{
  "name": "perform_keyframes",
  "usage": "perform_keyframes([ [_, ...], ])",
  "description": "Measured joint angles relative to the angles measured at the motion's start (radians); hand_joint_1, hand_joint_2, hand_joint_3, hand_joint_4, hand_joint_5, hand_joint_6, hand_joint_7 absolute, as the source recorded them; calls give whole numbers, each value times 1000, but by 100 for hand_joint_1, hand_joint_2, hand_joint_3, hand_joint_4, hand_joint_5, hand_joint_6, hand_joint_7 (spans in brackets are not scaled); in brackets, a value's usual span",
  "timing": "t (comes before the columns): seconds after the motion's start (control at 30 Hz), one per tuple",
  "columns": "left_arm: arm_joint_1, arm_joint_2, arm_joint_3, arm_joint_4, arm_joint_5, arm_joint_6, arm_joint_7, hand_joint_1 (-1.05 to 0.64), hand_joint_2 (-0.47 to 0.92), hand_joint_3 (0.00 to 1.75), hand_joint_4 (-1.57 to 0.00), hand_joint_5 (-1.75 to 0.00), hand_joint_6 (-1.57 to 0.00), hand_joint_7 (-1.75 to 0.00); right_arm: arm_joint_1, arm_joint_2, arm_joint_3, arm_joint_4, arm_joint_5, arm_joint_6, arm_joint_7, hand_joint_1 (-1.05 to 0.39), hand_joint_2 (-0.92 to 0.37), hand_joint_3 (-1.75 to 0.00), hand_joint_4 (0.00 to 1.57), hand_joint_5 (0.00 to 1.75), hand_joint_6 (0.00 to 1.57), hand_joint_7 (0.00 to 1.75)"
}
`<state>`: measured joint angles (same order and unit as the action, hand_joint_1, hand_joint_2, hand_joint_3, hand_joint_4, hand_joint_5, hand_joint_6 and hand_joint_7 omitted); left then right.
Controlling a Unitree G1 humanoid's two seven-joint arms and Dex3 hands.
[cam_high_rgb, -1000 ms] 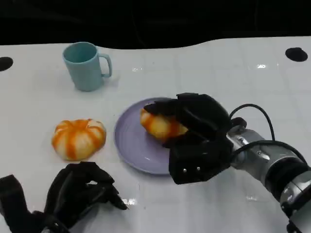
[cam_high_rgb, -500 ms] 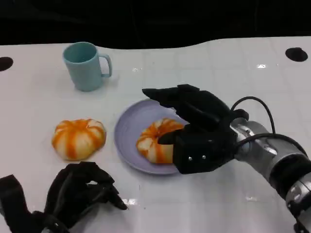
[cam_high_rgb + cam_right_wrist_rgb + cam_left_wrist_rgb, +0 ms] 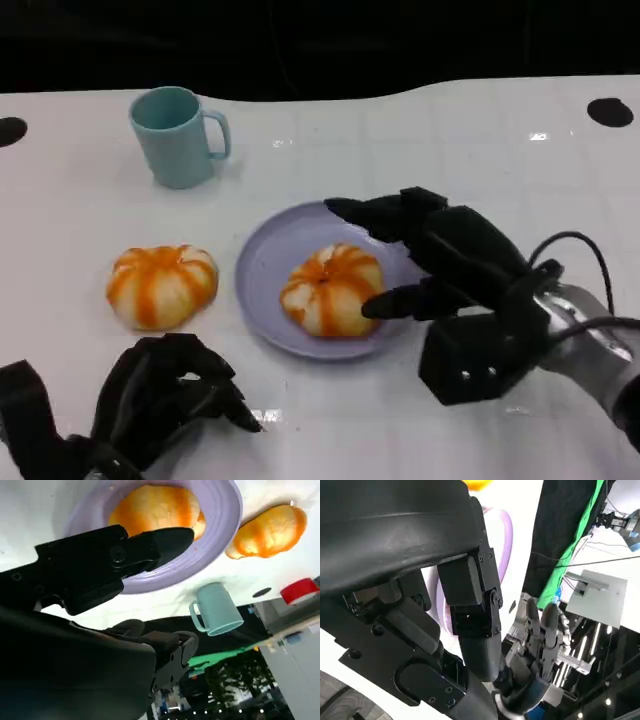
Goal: Grasp the bread from the table and place it into the plate.
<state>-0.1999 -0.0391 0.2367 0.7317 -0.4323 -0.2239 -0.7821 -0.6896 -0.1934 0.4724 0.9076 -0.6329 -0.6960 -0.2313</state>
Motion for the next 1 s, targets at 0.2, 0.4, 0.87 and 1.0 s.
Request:
perform_keyframes([
  [0.2, 0, -3, -3, -1, 0, 0, 0, -105, 61, 0, -157, -60, -157, -37, 74, -42, -31, -85, -2, -52, -64, -8, -79, -2, 45, 82, 69, 20],
  [0.4, 5, -6, -6, -15, 0, 5, 8, -105, 60, 0, -157, -60, -157, -38, 187, -108, -60, -216, -3, -77, -83, -11, -77, -18, 59, 103, 85, 35],
  [0.87, 9, -9, -6, -19, -2, 19, 8, -105, 60, 0, -157, -59, -157, -35, 473, -174, -175, -494, 38, -84, -60, -13, -49, -95, 64, 160, 65, 118],
  [1.0, 9, -9, -5, -20, -3, 20, 8, -105, 60, 0, -157, -59, -157, -36, 538, -188, -196, -558, 76, -88, -17, -15, -53, -98, 68, 170, 60, 134],
])
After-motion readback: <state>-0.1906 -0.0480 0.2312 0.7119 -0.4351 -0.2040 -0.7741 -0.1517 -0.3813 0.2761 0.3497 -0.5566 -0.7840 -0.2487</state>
